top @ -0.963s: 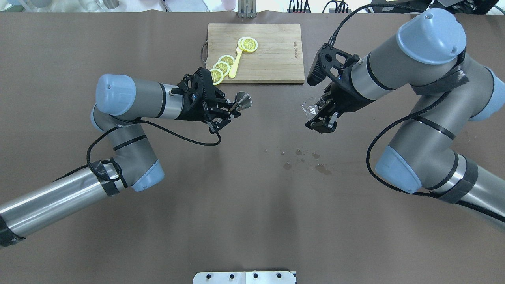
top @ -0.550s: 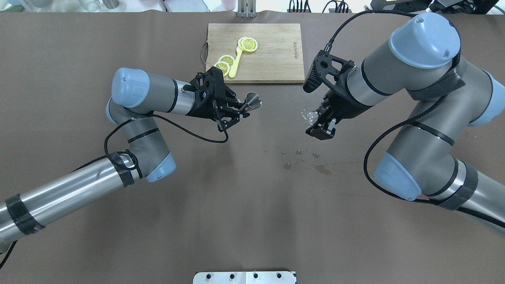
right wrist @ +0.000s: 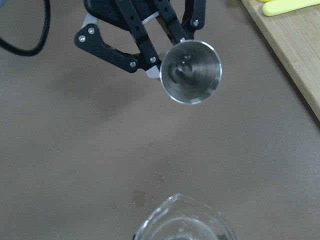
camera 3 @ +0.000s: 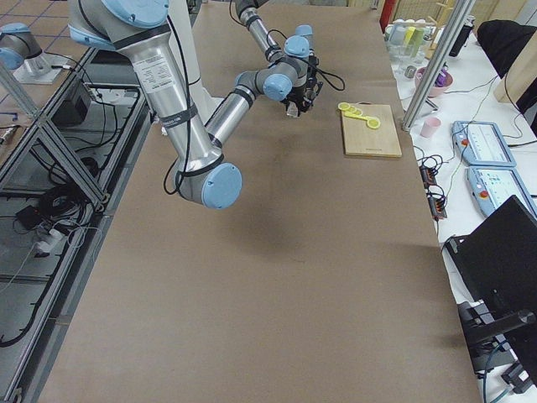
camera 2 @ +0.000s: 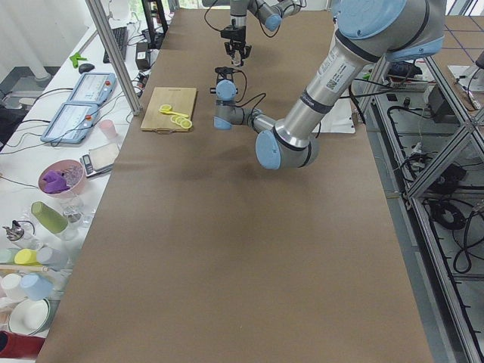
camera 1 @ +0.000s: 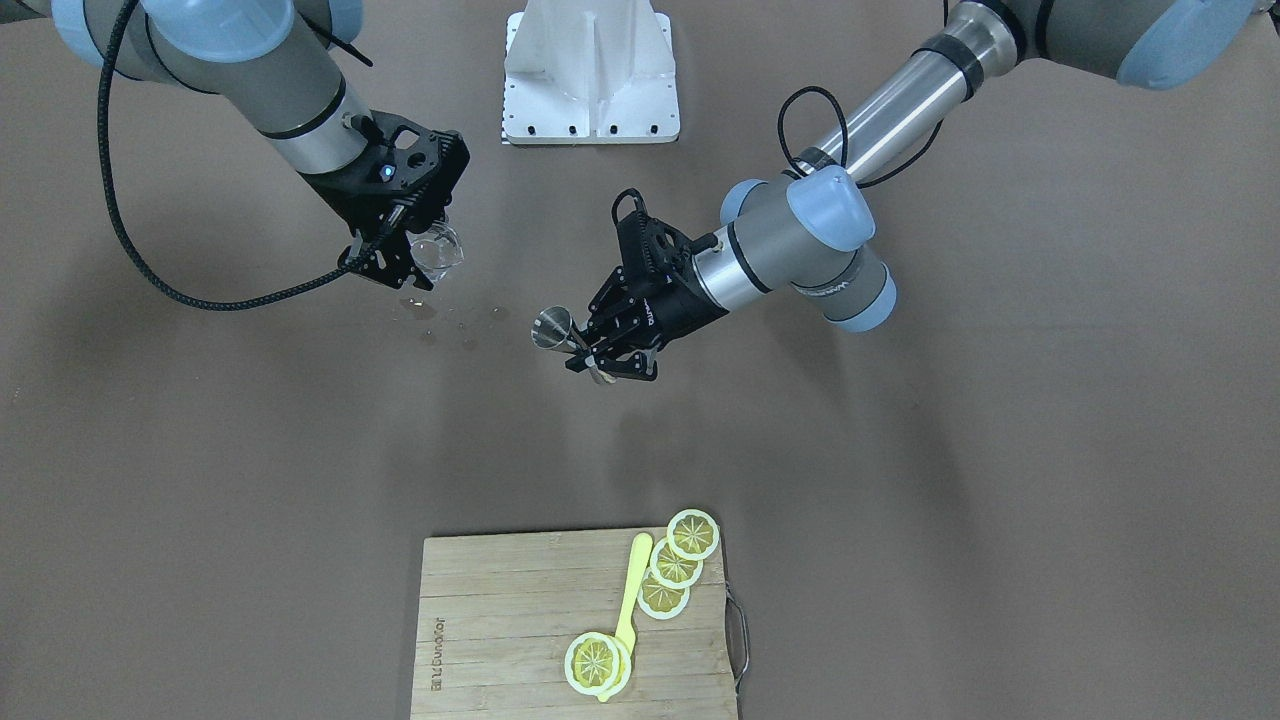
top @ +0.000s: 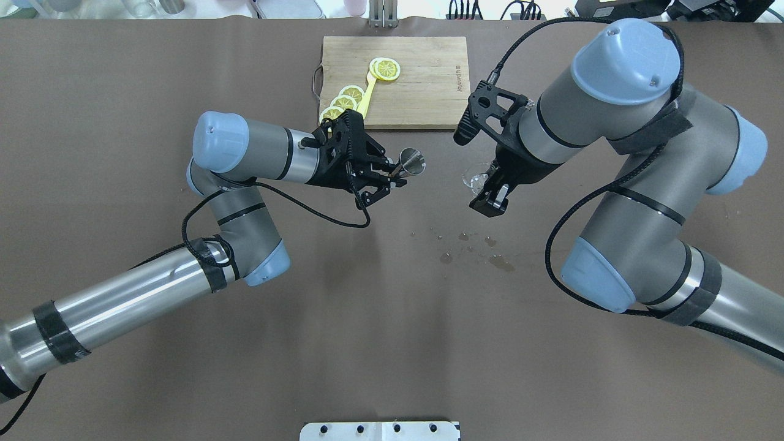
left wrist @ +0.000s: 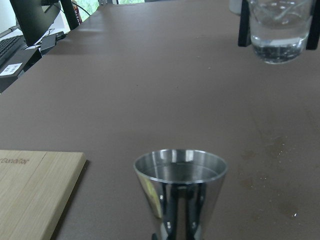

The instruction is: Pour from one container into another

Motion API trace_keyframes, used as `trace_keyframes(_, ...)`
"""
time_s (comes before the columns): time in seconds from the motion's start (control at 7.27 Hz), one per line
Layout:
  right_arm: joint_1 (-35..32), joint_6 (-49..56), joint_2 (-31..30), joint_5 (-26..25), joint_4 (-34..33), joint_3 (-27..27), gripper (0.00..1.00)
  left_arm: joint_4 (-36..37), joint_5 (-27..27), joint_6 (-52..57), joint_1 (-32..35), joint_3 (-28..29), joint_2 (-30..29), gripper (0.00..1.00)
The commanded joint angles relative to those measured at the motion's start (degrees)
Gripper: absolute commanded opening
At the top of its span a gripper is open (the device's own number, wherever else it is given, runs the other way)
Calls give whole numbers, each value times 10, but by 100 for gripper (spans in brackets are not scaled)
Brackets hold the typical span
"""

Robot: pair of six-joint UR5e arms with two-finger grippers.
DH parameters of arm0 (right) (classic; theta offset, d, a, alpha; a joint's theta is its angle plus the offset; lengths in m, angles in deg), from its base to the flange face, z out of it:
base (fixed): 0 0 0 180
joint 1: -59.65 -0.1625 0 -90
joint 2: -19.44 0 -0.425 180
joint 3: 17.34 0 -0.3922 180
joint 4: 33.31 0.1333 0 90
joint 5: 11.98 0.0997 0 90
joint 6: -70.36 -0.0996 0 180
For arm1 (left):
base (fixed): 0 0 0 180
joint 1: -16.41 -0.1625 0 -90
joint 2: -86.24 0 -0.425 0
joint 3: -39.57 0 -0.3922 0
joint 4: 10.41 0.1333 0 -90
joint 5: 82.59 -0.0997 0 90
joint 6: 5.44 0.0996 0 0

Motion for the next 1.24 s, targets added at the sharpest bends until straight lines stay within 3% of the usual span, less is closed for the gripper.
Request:
trace_keyframes(0.0,3,1,11,-7,-3,11,0,-13,-31,-9,-29,2,-3,0)
trace_keyframes(0.69,10,32,49,3,-103,20,0,-33,-57,-13,-68,2,-8,0)
trace_keyframes(1.1,19,32,48,7,-119,13,0,-35,-58,-13,-74,2,-8,0)
